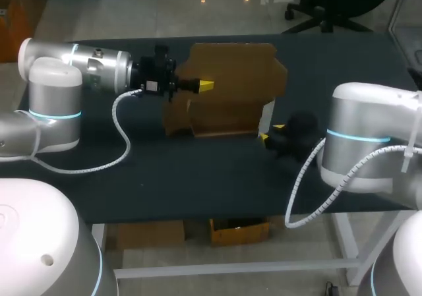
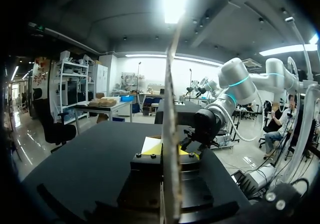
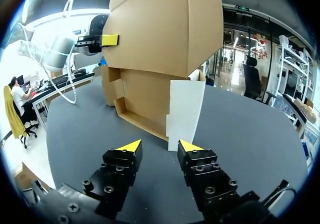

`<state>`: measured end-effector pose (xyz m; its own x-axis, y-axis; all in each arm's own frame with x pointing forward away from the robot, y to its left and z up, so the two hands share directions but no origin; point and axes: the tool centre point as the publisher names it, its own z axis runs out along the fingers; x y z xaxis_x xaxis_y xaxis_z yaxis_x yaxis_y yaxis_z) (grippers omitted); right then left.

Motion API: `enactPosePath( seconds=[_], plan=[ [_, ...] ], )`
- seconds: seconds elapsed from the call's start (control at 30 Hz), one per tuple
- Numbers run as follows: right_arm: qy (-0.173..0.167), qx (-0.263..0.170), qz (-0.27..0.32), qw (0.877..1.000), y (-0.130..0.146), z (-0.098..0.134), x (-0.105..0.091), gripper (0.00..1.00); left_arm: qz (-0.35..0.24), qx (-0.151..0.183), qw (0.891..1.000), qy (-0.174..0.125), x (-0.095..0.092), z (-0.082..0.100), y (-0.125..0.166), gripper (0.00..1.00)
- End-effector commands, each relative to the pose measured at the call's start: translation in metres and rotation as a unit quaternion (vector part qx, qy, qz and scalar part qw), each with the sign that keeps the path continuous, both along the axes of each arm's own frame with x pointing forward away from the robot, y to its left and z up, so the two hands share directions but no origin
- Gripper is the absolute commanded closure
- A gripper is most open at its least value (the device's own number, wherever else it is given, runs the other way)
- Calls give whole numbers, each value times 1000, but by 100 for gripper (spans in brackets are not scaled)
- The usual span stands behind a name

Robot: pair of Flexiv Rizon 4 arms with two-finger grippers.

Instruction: Assemble the packaging by folding the flat box into shape, placing the metal phone stand inside, and closing the box properly

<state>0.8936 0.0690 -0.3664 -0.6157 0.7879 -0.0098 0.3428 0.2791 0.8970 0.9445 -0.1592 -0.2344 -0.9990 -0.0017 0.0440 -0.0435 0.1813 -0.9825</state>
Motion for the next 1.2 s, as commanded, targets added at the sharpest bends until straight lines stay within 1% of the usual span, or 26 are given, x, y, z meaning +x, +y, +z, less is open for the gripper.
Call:
enactPosePath(
  seconds=[0.03, 0.3, 0.57, 0.93, 1.1, 1.2],
  plan=[
    [-6, 8, 13, 1000, -13, -1, -8, 56, -2, 0, 1000, 0, 1, -6, 0, 100],
    [-2, 6, 50, 999, -32, 1, -10, 55, -2, 0, 1000, 0, 1, -6, 0, 100],
    [1, 2, 83, 997, -52, 3, -4, 54, -2, 0, 1000, 0, 1, -6, 0, 100],
    [-3, -3, 145, 989, -68, 2, 14, 55, -2, 0, 1000, 0, 1, -6, 0, 100],
    [-6, -3, 180, 984, -72, 0, 24, 55, -2, 0, 1000, 0, 1, -6, 0, 100],
    [-8, -12, 201, 979, -71, 0, 29, 55, -2, 0, 1000, 0, 1, -6, 0, 100]
  ],
)
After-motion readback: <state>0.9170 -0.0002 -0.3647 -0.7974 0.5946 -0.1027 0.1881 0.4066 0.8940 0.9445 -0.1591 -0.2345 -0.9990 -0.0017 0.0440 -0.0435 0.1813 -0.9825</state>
